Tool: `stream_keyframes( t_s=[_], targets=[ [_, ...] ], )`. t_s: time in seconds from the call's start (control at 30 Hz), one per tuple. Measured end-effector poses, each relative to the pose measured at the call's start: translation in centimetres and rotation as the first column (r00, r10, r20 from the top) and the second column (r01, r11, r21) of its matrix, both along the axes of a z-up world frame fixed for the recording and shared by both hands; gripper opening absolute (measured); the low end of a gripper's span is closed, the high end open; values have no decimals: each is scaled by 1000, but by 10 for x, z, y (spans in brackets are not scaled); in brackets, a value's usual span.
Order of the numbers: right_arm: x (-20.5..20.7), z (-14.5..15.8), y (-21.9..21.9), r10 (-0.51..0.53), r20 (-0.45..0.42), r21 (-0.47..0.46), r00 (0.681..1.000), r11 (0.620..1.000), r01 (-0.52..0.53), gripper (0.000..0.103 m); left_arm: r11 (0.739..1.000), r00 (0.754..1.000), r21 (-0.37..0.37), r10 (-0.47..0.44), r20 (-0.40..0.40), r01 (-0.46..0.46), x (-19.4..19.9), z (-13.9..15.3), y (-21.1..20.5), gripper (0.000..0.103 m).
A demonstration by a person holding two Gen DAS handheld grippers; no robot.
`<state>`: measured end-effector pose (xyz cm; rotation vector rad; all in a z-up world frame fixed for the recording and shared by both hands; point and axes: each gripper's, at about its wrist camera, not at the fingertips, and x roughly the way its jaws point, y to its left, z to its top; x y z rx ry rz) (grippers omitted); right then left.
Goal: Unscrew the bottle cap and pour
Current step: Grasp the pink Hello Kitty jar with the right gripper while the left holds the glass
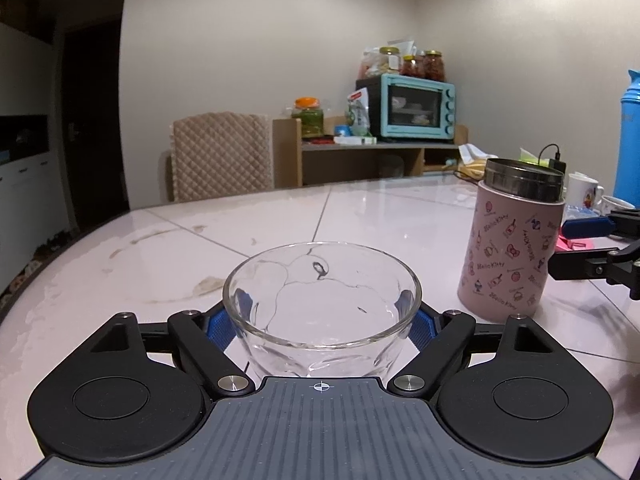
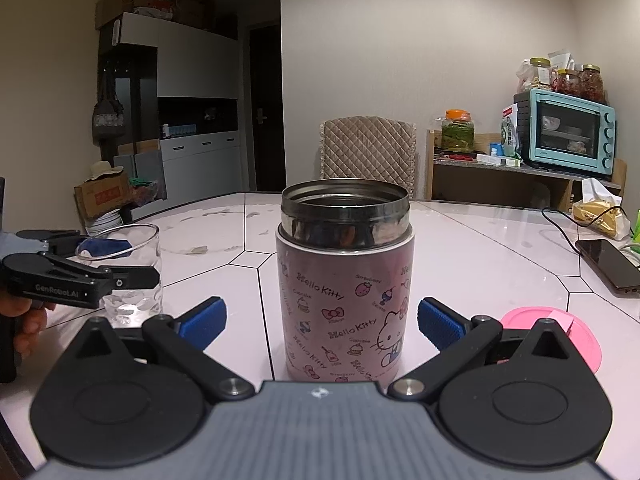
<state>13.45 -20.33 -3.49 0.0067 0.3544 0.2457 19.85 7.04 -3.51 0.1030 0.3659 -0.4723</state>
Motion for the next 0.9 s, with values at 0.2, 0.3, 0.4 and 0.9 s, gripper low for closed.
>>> stream_keyframes(
  t_s=[0.2, 0.3, 0.4, 0.9],
  targets=[
    [3, -2, 1, 12, -5, -4, 1000, 1000, -12, 103, 999, 999, -4, -42, -1, 42, 2, -1, 5, 86],
    [5, -2, 2, 19, -3, -5, 1000, 1000, -19, 103, 998, 998, -15, -57, -4, 56, 4, -1, 9, 86],
    [7, -2, 3, 21, -7, -5, 1000, 1000, -21, 103, 998, 998, -16, -68, -3, 68, 5, -1, 10, 86],
    [33, -6, 5, -24, -39, 2, 999, 1000, 24, 103, 993, 993, -27, -114, 2, 114, 7, -1, 12, 86]
  ],
)
